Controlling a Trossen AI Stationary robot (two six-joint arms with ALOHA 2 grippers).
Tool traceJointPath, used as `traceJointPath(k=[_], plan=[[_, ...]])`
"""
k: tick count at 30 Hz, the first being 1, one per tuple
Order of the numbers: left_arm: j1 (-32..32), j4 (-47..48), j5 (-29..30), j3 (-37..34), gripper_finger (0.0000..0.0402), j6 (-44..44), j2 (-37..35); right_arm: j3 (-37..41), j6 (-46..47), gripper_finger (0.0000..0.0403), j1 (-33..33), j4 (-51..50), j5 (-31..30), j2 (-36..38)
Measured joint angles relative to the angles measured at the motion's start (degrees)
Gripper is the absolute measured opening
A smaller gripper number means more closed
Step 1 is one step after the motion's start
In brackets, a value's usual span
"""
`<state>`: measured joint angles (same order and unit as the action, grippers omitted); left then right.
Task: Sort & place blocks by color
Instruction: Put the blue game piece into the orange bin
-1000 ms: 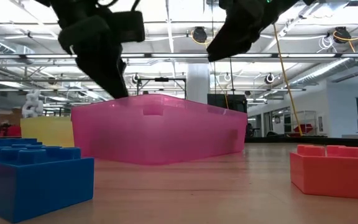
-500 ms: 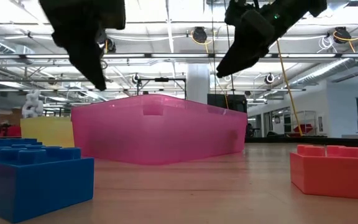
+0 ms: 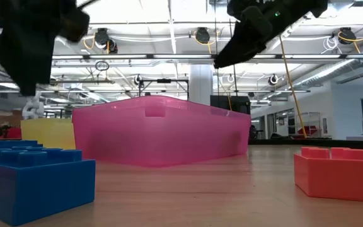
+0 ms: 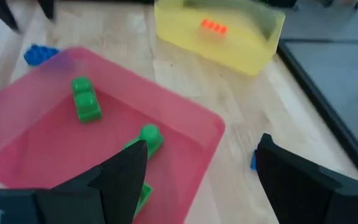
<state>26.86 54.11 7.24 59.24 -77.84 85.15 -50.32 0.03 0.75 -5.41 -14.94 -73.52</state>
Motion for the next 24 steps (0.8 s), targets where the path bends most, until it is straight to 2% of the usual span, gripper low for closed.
traceJointPath(k=[3,11,17,24], plan=[[0.1,0.0,-0.3,0.0,0.0250,-3.8,2.9,0.0,-1.2,0.0281,0.0,-1.0,0.0,0.8],[0.3,-2.0,-5.8,0.0,0.0250,-7.9,10.8,0.0,-3.5,0.0281,0.0,0.4,0.1,3.6],[0.2,-3.0,-5.6,0.1,0.0250,-7.5,14.4,0.0,-3.8,0.0281,0.0,0.3,0.0,5.0],[0.2,-3.2,-5.9,0.3,0.0247,-3.0,17.0,0.0,-3.1,0.0281,0.0,-1.0,0.1,5.0]])
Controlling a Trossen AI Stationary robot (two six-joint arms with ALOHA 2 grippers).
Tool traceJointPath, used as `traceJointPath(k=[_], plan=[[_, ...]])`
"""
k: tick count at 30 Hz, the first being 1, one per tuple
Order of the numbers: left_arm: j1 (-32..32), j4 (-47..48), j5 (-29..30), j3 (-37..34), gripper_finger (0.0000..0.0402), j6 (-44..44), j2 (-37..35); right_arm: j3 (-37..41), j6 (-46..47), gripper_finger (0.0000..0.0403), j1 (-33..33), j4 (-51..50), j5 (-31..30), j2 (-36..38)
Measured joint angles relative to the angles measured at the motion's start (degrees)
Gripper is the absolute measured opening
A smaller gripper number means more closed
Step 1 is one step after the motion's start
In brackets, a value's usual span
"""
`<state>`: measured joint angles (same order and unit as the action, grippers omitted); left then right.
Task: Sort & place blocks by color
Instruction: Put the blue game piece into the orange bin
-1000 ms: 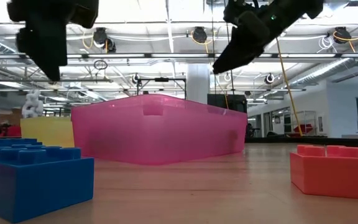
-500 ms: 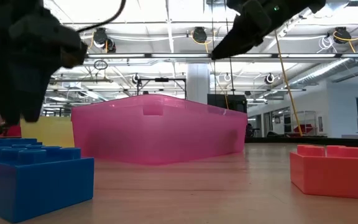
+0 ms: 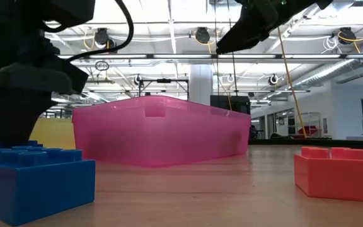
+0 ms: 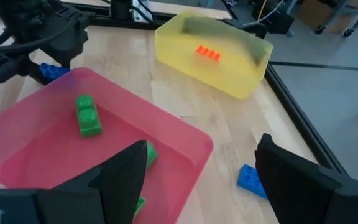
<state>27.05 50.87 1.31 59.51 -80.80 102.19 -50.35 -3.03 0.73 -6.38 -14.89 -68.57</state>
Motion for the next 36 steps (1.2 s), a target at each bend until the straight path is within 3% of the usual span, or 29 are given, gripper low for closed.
traceJointPath(k=[3,8,12,22,29,36], plan=[[-0.4,1.3,-1.1,0.0,0.0217,3.4,-0.3,0.0,0.7,0.0281,0.0,-0.7,0.0,0.0],[-3.2,8.2,-2.6,-0.1,0.0127,9.3,-6.2,0.0,0.9,0.0281,0.0,-3.0,0.0,0.0],[-5.1,12.9,-1.1,-0.1,0.0128,12.3,-14.0,0.0,2.2,0.0281,0.0,-6.4,0.0,0.5],[-14.0,23.7,12.7,-0.1,0.0128,22.7,-28.4,0.0,5.2,0.0281,0.0,-10.8,-0.1,1.9],[-19.8,8.9,14.4,-0.1,0.0129,40.7,-28.9,0.0,10.2,0.0281,2.2,-21.5,0.1,5.8],[-20.6,-16.7,13.7,-0.1,0.0133,59.1,-28.6,0.0,15.7,0.0281,7.2,-30.8,-0.1,9.7]])
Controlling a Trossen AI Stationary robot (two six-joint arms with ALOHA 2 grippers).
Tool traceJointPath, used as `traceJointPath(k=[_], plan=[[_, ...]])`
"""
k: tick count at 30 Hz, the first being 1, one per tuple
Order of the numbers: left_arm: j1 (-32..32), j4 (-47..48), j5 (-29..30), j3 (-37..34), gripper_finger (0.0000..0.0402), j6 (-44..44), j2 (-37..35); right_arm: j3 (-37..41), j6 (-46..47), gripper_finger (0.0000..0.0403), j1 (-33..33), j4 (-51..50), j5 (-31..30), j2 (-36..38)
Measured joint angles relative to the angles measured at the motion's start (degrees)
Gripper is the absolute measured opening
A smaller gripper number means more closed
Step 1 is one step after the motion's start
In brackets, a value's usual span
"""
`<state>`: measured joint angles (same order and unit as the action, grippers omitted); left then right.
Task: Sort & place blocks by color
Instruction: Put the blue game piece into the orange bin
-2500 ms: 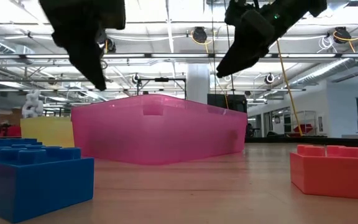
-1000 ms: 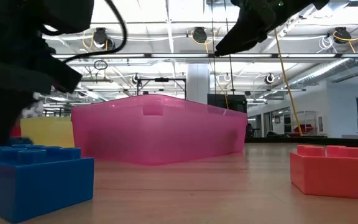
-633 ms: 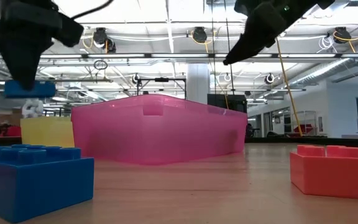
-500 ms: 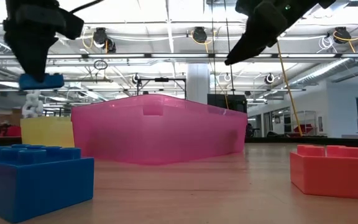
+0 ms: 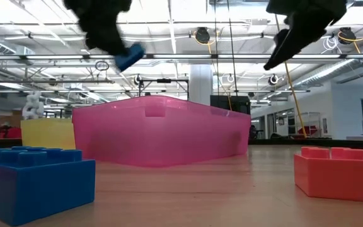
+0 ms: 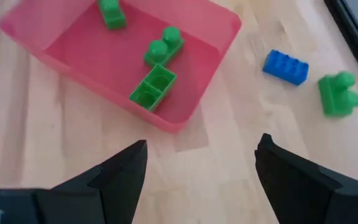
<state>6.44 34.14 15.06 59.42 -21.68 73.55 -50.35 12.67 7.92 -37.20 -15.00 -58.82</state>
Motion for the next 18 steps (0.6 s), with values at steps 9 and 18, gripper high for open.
traceJointPath(k=[9,18], plan=[[2.1,-21.2,-4.0,0.0,0.0132,12.1,4.6,0.0,-13.2,0.0281,4.4,20.9,-3.0,-1.0],[1.0,-25.8,-12.1,0.0,0.0132,11.3,9.0,0.0,-54.7,0.0281,6.7,39.3,0.4,-10.2]])
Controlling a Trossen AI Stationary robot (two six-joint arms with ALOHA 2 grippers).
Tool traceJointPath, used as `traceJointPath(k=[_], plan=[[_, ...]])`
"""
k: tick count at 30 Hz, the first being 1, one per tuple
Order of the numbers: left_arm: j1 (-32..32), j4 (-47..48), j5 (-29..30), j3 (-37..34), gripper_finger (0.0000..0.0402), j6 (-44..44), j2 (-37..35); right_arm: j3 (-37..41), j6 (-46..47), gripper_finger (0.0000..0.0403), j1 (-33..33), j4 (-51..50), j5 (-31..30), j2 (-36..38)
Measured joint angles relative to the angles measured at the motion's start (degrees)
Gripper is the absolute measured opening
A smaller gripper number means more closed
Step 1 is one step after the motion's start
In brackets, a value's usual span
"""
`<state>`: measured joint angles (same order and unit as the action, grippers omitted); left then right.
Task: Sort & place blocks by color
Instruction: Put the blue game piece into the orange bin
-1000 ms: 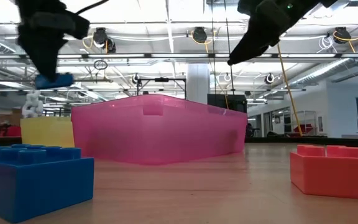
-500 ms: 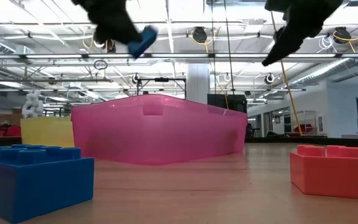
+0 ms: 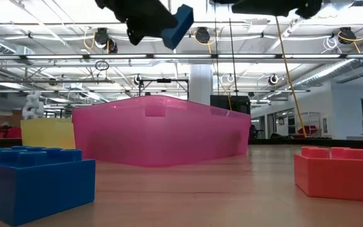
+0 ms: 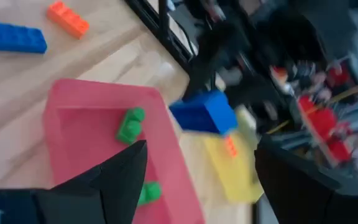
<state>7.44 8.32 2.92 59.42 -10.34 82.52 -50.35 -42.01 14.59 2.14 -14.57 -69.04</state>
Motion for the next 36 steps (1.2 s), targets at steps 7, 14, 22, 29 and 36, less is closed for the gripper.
traceJointPath(k=[7,14,22,29,36], plan=[[-3.0,-3.0,-9.2,-0.1,0.0132,-3.1,1.7,0.0,-7.1,0.0281,-0.3,10.5,-0.4,-7.0],[-3.8,-0.8,-11.4,0.0,0.0132,-3.8,2.4,0.0,-8.0,0.0281,-1.1,11.8,-0.2,-10.5],[-3.6,-0.5,-12.0,0.0,0.0132,-4.9,2.9,0.0,-8.5,0.0281,-2.7,17.6,4.9,-14.0],[-3.6,-0.4,-12.1,0.0,0.0132,-4.9,3.8,0.0,-8.2,0.0251,-3.3,18.2,5.7,-16.7],[-3.6,-0.3,-12.1,0.0,0.0141,-4.4,3.8,-0.1,-7.9,0.0148,-3.3,19.3,3.8,-17.1]])
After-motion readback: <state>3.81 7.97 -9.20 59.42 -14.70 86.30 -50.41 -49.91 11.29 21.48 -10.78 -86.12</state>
